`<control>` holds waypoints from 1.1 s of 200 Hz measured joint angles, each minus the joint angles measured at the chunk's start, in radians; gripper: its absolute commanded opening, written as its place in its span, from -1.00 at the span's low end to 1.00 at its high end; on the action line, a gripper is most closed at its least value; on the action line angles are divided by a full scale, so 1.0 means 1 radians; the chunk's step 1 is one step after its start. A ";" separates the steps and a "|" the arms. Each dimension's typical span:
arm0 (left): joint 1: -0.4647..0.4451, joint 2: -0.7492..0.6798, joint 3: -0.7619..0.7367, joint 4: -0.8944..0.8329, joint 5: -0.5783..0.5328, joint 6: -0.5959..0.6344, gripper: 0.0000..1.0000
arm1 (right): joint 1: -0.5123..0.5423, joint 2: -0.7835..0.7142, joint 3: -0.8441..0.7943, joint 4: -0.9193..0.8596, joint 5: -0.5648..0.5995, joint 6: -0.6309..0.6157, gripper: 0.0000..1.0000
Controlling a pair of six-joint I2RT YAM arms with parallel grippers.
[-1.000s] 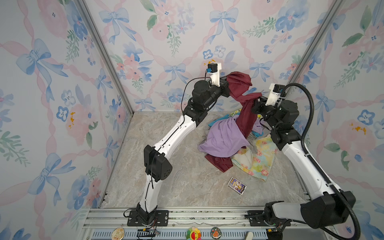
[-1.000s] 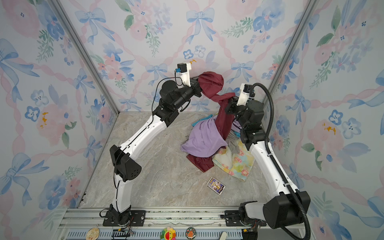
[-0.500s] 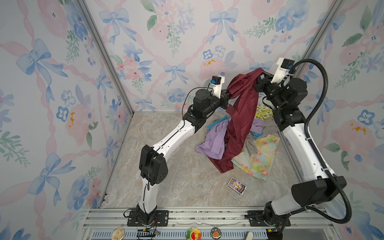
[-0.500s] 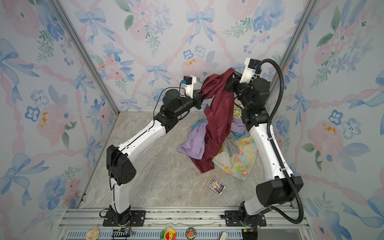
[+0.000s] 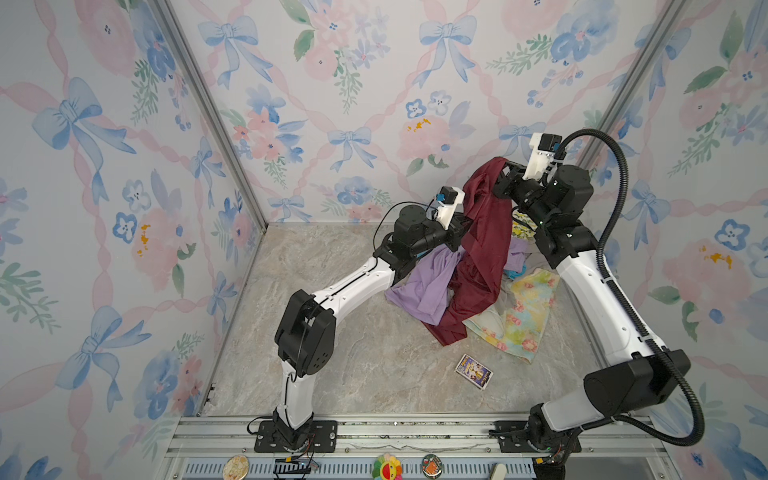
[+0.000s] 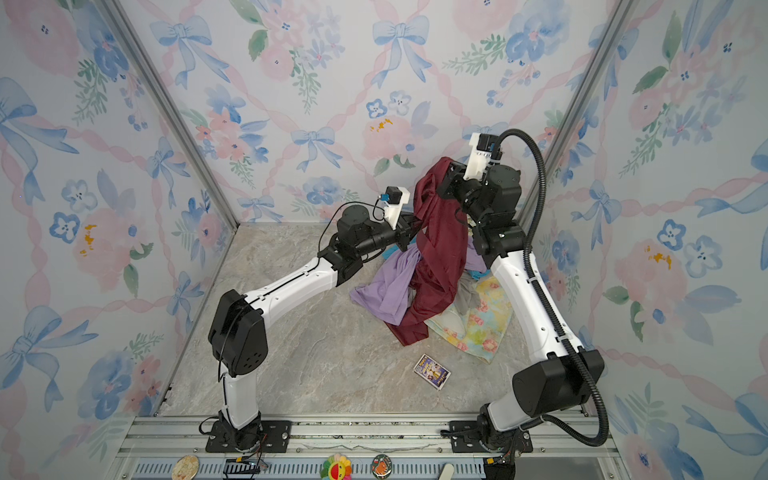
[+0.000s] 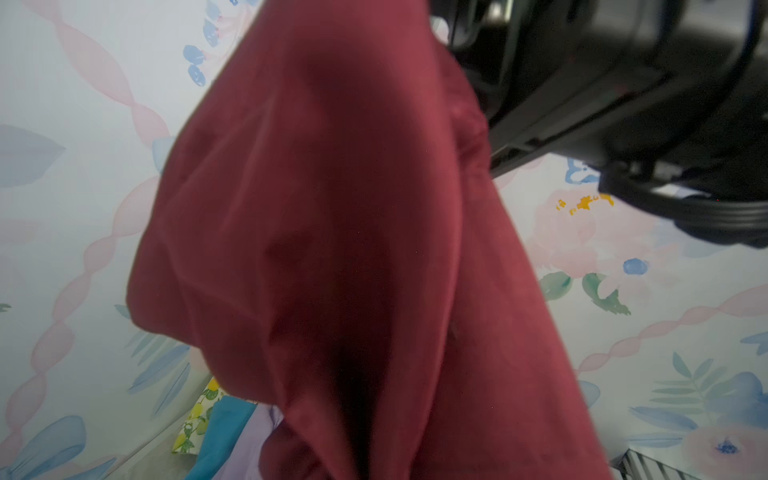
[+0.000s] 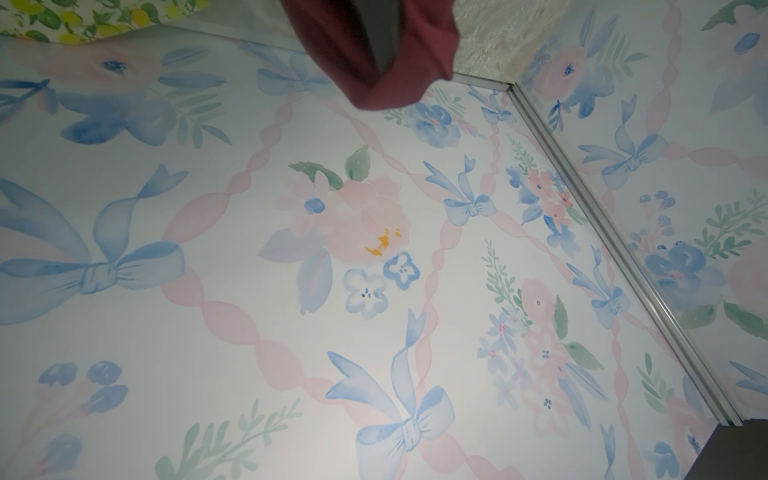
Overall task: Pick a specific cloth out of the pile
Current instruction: 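Grasp the hanging maroon shirt with the left gripper beside the right gripper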
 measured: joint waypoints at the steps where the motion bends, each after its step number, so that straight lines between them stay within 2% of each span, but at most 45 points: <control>1: 0.000 0.000 -0.003 0.000 0.000 -0.004 -0.29 | 0.001 -0.001 0.000 0.000 0.001 0.000 -1.00; 8: -0.005 0.001 -0.014 -0.008 0.005 0.005 0.05 | 0.006 -0.006 -0.004 0.003 0.008 -0.001 -1.00; 25: -0.012 0.013 -0.029 -0.024 0.018 0.016 0.30 | 0.010 -0.032 -0.020 0.010 0.025 -0.007 -1.00; 84: -0.031 0.037 -0.068 0.059 0.043 -0.008 0.61 | 0.016 -0.087 -0.067 0.013 0.056 -0.025 -1.00; 89: -0.032 0.038 -0.069 0.071 0.044 -0.012 0.66 | 0.016 -0.087 -0.069 0.013 0.059 -0.026 -1.00; 102: -0.038 0.041 -0.072 0.100 0.043 -0.020 0.92 | 0.016 -0.090 -0.079 0.014 0.063 -0.029 -1.00; 144: -0.063 0.073 -0.071 0.186 -0.010 -0.047 0.96 | 0.034 -0.097 -0.108 0.016 0.083 -0.037 -1.00; 173: -0.082 0.143 -0.012 0.214 -0.085 -0.062 0.96 | 0.054 -0.098 -0.123 0.017 0.097 -0.037 -1.00; 189: -0.089 0.192 0.038 0.225 -0.137 -0.077 0.87 | 0.073 -0.101 -0.132 0.017 0.103 -0.037 -1.00; 199: -0.092 0.219 0.064 0.240 -0.176 -0.085 0.64 | 0.087 -0.108 -0.143 0.018 0.108 -0.037 -1.00; 211: -0.097 0.255 0.101 0.257 -0.222 -0.092 0.08 | 0.103 -0.124 -0.162 0.017 0.116 -0.035 -1.00; 220: -0.098 0.284 0.137 0.267 -0.254 -0.105 -0.51 | 0.114 -0.139 -0.177 0.018 0.123 -0.034 -1.00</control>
